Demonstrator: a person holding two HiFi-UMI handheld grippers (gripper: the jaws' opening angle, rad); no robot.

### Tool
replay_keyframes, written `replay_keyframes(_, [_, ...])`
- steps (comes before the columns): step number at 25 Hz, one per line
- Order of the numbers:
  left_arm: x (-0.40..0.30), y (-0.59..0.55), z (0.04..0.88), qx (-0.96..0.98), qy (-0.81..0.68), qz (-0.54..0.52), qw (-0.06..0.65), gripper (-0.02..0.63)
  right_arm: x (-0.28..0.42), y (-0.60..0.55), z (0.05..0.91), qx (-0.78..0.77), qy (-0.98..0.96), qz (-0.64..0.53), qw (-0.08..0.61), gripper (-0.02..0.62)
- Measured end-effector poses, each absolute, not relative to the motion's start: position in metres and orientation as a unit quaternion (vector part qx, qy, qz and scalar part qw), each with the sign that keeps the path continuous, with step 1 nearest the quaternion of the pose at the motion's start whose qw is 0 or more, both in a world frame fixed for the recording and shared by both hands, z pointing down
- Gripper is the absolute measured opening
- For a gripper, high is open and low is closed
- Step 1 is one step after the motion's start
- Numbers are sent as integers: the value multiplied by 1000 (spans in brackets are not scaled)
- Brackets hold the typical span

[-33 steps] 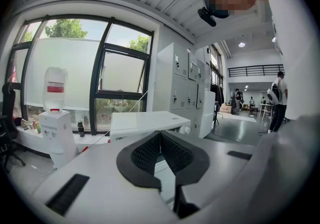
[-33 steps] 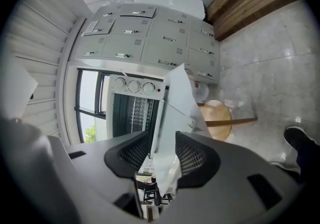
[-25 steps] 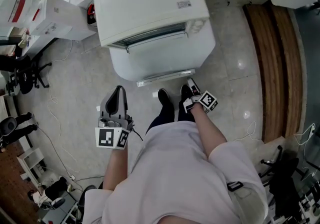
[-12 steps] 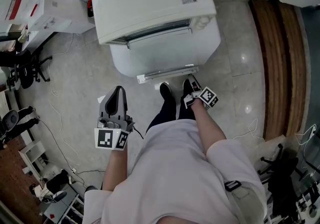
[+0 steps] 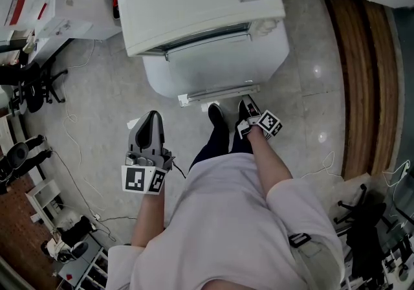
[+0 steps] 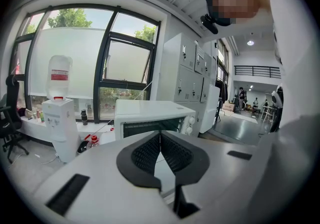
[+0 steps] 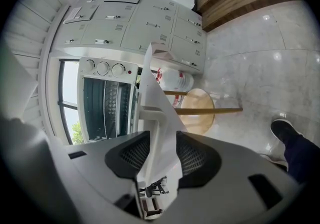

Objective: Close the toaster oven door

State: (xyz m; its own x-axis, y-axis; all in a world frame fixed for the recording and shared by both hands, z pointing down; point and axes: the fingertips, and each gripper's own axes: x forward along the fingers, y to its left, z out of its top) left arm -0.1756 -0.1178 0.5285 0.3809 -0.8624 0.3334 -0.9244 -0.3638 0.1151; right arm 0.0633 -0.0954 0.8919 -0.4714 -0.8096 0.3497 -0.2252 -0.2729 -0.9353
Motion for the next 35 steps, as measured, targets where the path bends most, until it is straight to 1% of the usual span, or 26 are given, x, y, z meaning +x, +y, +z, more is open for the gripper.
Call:
replay_keyframes(6, [-170,-120,532,824,-537,108,145,21,60,-100,889,-458,560,-648,239,156])
replay_keyframes(10, [-166,-120,531,829,-530,103,146,21,54,-107,879,-447,569,-644,248,170])
replay_keyframes(16, [-168,-120,528,830,-530,96,144,21,53,-119,854,-439,577,-630,278,170])
replay_keyframes(18, [-169,-120,526,831,-530,92,144,21,53,-124,846,-437,582,-625,284,158])
replay_keyframes(22, [-169,-121,522,833,-529,82,141,21,52,-129,831,-437,580,-618,300,94])
replay_keyframes(35, [-167,-126,505,838,-527,53,131,21,55,-135,788,-428,582,-599,346,97])
